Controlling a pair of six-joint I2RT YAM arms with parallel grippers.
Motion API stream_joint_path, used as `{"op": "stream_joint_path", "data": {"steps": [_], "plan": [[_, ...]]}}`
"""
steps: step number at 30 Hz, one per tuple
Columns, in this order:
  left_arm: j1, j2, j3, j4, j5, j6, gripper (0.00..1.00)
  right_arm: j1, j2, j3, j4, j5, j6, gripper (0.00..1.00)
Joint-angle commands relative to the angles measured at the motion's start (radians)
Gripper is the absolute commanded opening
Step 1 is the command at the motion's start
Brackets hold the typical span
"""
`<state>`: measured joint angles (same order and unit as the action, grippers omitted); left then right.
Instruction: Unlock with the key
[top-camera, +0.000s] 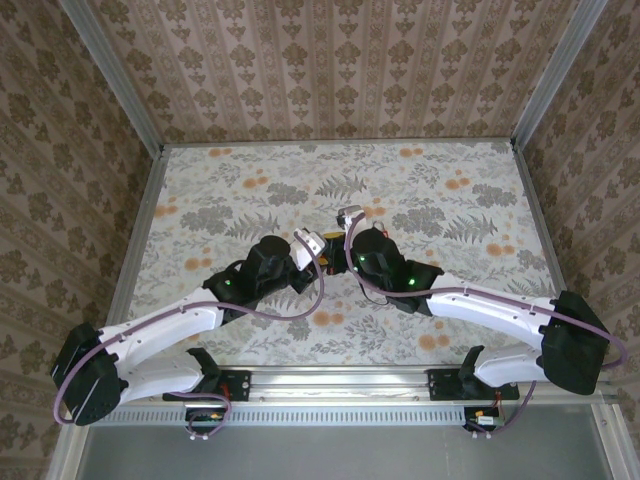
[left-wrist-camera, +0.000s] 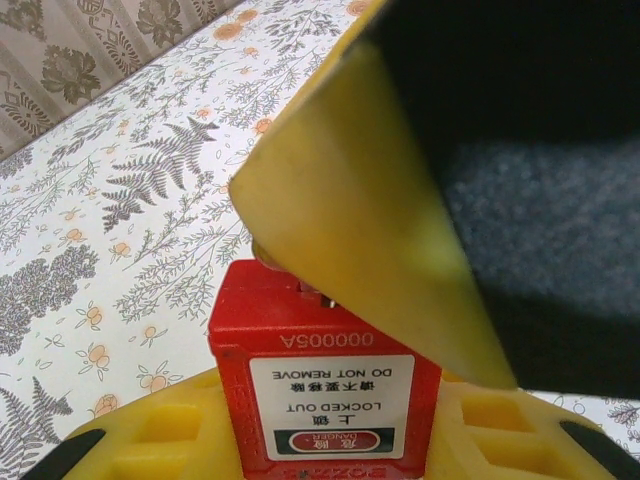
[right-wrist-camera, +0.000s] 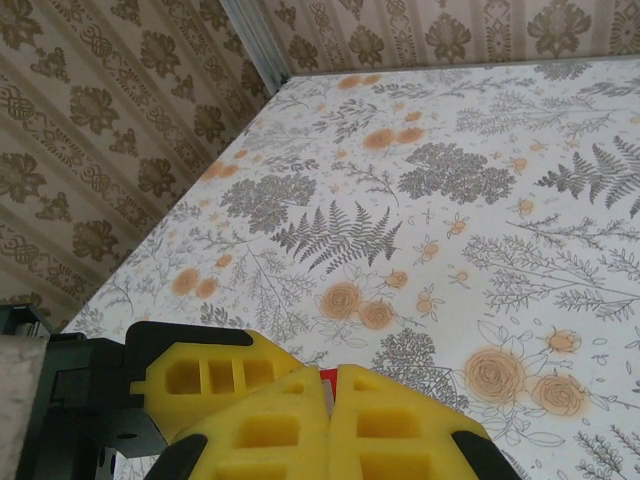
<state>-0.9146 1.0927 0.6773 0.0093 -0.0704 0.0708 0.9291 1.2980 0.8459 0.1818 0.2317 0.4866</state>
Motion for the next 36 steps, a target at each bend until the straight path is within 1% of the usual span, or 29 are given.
{"op": "stream_joint_path", "data": {"steps": [1,5,7,10,13,15,18,20,22,25,28,34,36], "plan": [[0.008,-0.007,0.08,0.156,-0.004,-0.014,0.27,0.013,0.028,-0.011,-0.137,-0.126,0.055,0.03],[0.009,0.004,0.077,0.162,-0.03,-0.007,0.28,0.011,0.035,0.021,-0.192,-0.11,0.132,0.03],[0.009,0.012,0.084,0.159,-0.034,0.005,0.28,0.016,0.055,0.027,-0.18,-0.123,0.163,0.03],[0.009,0.023,0.097,0.157,-0.034,0.014,0.29,0.029,0.087,0.033,-0.167,-0.122,0.175,0.03],[0.008,0.027,0.106,0.153,-0.033,0.024,0.3,0.033,0.087,0.019,-0.148,-0.107,0.184,0.03],[0.011,0.026,0.112,0.143,-0.035,0.032,0.3,0.032,0.113,0.024,-0.163,-0.095,0.184,0.03],[0.013,0.027,0.114,0.142,-0.031,0.036,0.3,0.031,0.106,0.026,-0.167,-0.106,0.183,0.03],[0.016,0.028,0.111,0.142,-0.028,0.033,0.3,0.03,0.101,0.033,-0.178,-0.106,0.178,0.06],[0.02,0.03,0.102,0.144,-0.025,0.028,0.3,0.023,0.06,0.036,-0.192,-0.106,0.175,0.1],[0.025,0.037,0.09,0.144,-0.016,0.013,0.3,0.005,0.025,0.03,-0.203,-0.112,0.174,0.13],[0.026,0.048,0.082,0.141,-0.005,0.004,0.3,-0.015,-0.004,0.03,-0.204,-0.136,0.172,0.13],[0.025,0.05,0.08,0.139,0.015,-0.008,0.31,-0.027,-0.003,0.026,-0.189,-0.168,0.165,0.07],[0.025,0.052,0.085,0.138,0.021,-0.008,0.33,-0.027,0.004,0.017,-0.176,-0.175,0.173,0.06]]}}
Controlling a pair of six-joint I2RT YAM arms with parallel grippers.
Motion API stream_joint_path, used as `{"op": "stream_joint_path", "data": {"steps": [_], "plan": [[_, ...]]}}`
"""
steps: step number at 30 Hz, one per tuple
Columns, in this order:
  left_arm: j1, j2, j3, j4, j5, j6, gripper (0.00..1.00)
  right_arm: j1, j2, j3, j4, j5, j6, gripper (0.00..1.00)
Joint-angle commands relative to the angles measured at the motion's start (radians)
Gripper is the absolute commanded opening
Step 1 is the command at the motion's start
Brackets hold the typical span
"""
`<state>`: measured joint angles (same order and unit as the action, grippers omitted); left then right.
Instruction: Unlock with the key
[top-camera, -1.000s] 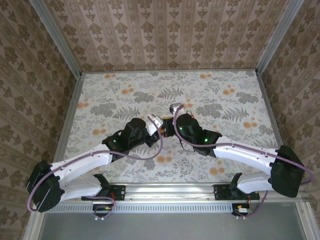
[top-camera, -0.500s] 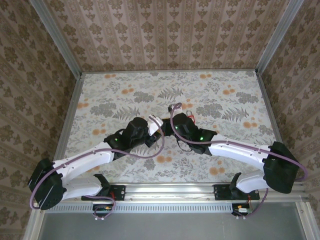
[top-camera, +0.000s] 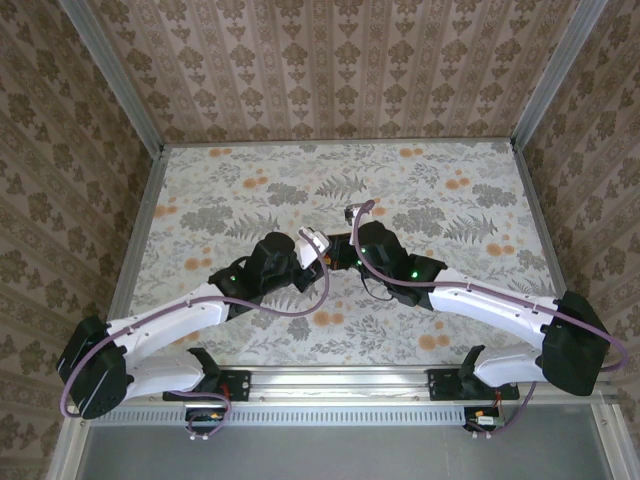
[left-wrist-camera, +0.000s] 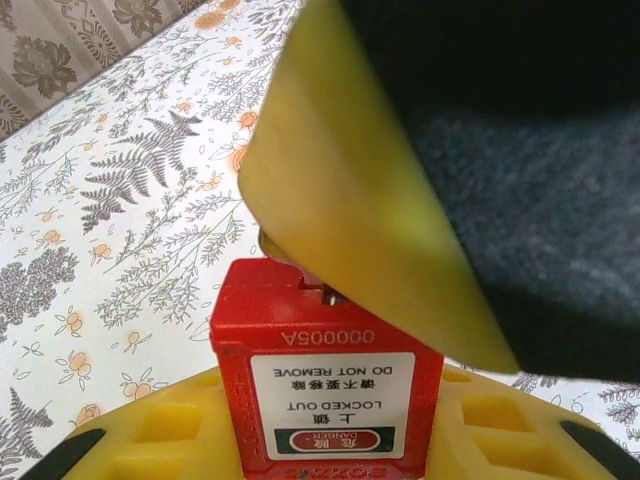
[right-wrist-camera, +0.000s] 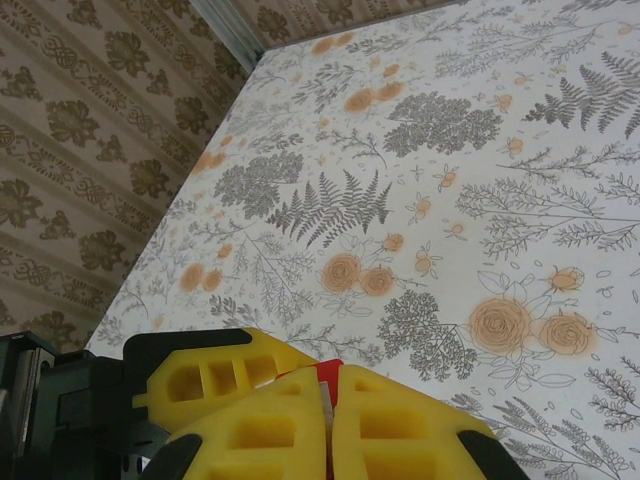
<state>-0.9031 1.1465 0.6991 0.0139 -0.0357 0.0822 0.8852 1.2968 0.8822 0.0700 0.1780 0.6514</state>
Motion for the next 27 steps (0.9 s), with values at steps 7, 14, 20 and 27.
{"op": "stream_joint_path", "data": {"steps": [7,14,20,27], "plan": [[0.014,-0.001,0.071,0.135,0.002,-0.013,0.4,0.014,0.005,-0.041,-0.025,-0.148,0.01,0.05],[0.014,0.012,0.068,0.141,-0.001,-0.017,0.37,-0.012,-0.011,-0.035,-0.048,-0.174,0.01,0.24],[0.015,0.019,0.064,0.135,-0.002,-0.019,0.37,-0.02,-0.047,-0.022,-0.086,-0.154,-0.013,0.34],[0.016,0.017,0.069,0.126,0.003,-0.013,0.37,-0.035,-0.053,-0.028,-0.093,-0.209,-0.018,0.42]]}}
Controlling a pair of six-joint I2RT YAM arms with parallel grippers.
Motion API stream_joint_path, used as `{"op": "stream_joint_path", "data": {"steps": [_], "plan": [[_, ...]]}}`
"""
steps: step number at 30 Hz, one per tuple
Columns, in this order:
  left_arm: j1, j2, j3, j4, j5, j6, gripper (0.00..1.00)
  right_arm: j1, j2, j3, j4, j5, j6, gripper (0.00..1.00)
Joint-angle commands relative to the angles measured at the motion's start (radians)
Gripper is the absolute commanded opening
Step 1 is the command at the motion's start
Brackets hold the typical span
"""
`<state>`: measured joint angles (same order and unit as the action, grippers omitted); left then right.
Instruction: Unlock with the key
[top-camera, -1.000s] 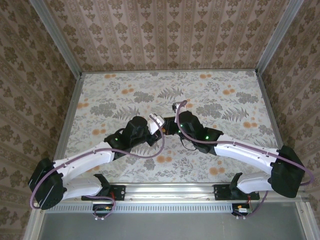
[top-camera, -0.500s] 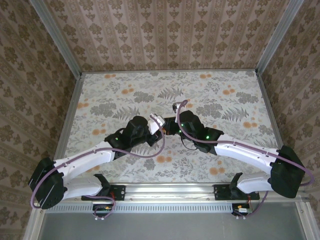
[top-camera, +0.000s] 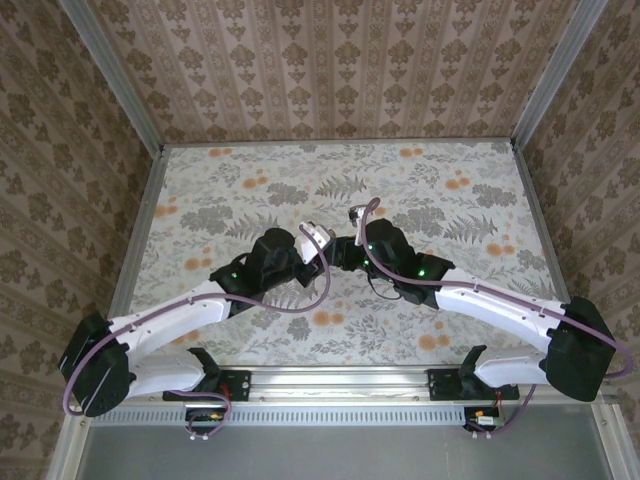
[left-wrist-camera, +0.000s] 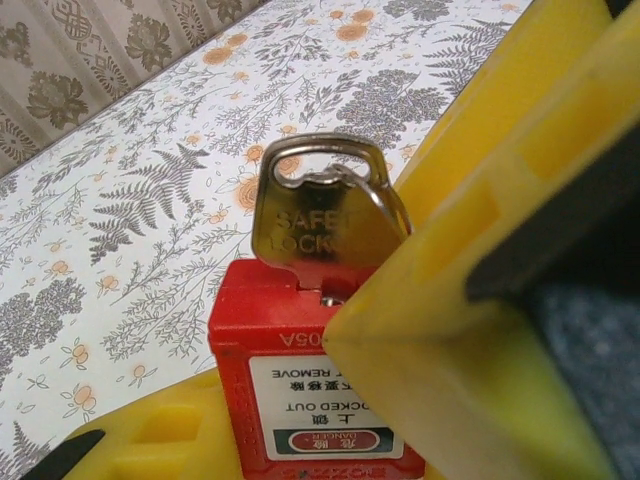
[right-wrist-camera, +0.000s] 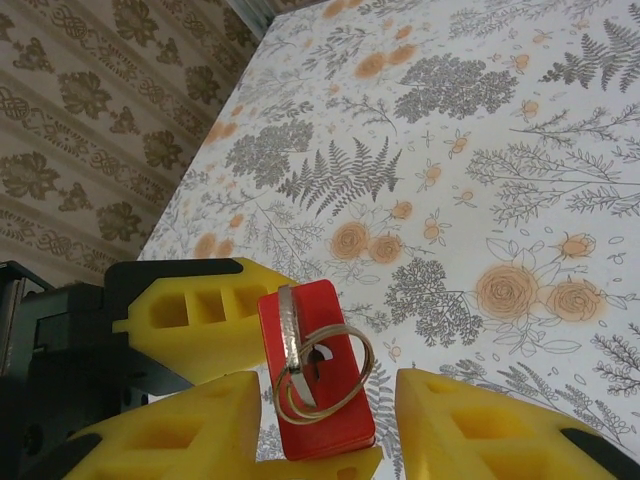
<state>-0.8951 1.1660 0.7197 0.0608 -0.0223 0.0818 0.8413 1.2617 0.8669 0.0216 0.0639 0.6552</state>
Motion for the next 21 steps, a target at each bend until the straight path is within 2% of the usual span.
{"op": "stream_joint_path", "data": {"steps": [1,11,18,21], "plan": [[0.007,-0.003,0.049,0.079,-0.004,-0.013,0.37,0.008,-0.019,-0.011,-0.044,-0.098,-0.03,0.39],[0.007,-0.02,0.044,0.084,0.065,-0.004,0.43,-0.029,0.018,0.005,-0.051,-0.193,-0.067,0.24],[0.008,-0.026,0.033,0.108,0.117,-0.001,0.45,-0.048,0.004,-0.024,-0.024,-0.189,-0.085,0.18],[0.008,-0.019,0.037,0.1,0.129,0.006,0.52,-0.056,-0.003,-0.028,-0.022,-0.192,-0.089,0.18]]}}
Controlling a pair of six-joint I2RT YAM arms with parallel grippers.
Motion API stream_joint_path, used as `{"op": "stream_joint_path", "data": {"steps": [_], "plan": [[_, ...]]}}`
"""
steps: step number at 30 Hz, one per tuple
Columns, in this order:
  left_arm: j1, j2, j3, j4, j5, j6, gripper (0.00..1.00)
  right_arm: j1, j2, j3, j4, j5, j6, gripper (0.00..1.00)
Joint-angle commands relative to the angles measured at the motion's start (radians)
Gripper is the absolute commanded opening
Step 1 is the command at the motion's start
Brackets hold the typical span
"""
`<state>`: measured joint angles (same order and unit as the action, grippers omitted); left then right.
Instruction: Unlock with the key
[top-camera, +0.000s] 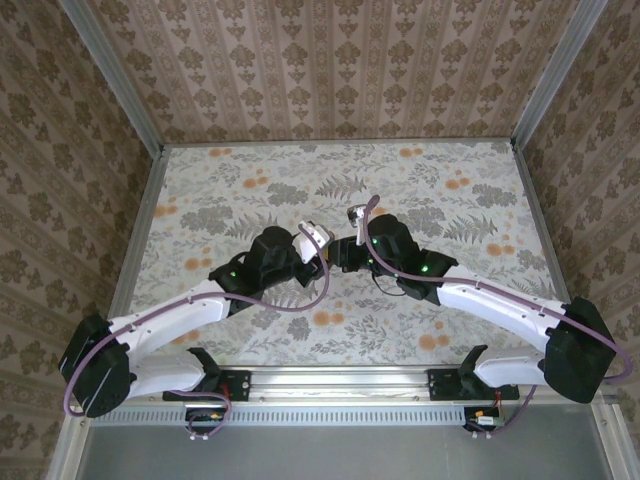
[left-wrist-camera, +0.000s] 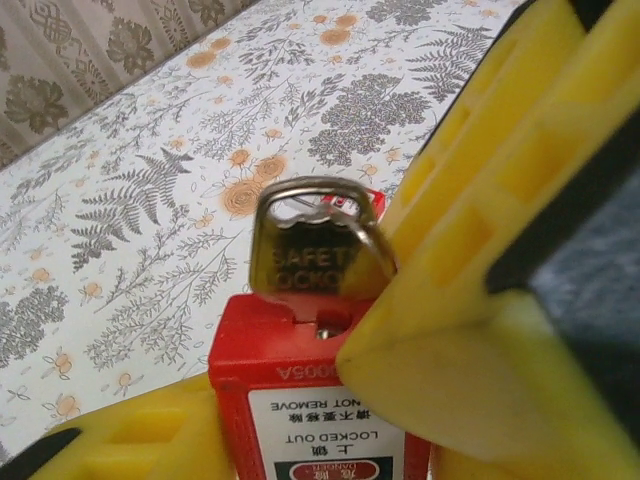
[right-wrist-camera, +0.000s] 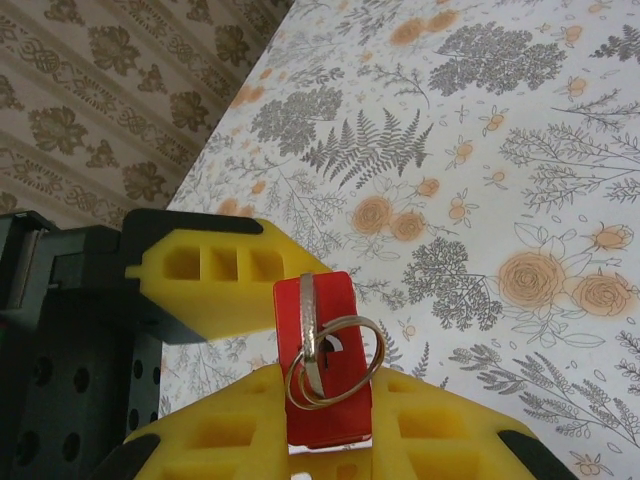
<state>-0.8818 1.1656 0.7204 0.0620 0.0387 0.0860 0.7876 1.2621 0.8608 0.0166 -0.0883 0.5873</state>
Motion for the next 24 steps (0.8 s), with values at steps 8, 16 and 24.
{"op": "stream_joint_path", "data": {"steps": [8,16,24], "plan": [[-0.006,-0.015,0.037,0.086,0.068,0.008,0.67,-0.011,-0.026,-0.032,-0.016,-0.005,-0.027,0.17],[-0.008,-0.016,0.033,0.034,0.109,0.006,0.88,-0.049,-0.048,-0.025,-0.014,0.013,-0.039,0.17],[0.002,-0.062,-0.015,0.043,0.092,-0.033,0.88,-0.102,-0.073,-0.013,-0.032,0.014,-0.056,0.17]]}}
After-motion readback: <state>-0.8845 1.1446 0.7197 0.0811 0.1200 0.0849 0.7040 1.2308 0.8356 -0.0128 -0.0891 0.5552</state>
